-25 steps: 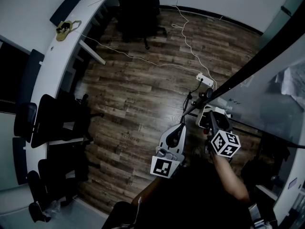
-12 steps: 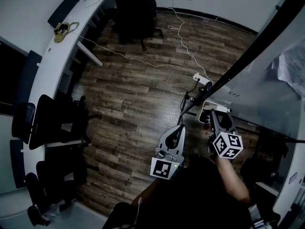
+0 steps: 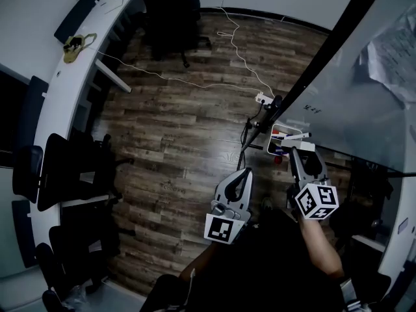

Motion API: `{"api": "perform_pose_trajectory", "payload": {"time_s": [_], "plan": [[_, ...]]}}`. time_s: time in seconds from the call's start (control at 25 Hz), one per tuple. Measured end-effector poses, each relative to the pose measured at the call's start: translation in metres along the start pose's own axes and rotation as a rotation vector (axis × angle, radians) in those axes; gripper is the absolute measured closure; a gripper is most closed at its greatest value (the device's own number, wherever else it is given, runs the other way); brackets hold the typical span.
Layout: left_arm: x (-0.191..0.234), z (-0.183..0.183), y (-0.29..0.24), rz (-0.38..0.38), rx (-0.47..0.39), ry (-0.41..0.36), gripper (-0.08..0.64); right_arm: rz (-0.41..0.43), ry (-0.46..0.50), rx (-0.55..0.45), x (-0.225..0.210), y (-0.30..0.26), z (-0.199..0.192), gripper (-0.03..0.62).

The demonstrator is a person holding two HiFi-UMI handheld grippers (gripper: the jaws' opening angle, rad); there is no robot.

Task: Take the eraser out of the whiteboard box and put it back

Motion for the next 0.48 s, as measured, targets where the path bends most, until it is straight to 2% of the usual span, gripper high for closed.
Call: {"api": "perform_pose_trajectory", "payload": {"time_s": [0.28, 0.48], "plan": [[-0.03, -0.004, 0.004, -0.015, 0.005, -0.017, 0.554, 0.049, 0.032, -0.02, -0.011, 0.036, 0.001, 0.344], [-0.052, -0.006, 0.005, 0.014, 0.0, -0.054, 0.554, 0.104, 0.04, -0.022, -0.022, 0.06, 0.0, 0.344]]}}
Point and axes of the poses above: the fingertips, and each gripper's own axes: y backward along the fingers, x to its left, z out of its top, the point moved 9 cm from there along y, backward along the fingers, and after that the axes turned 1 degree about x, right-handed, at the moved point
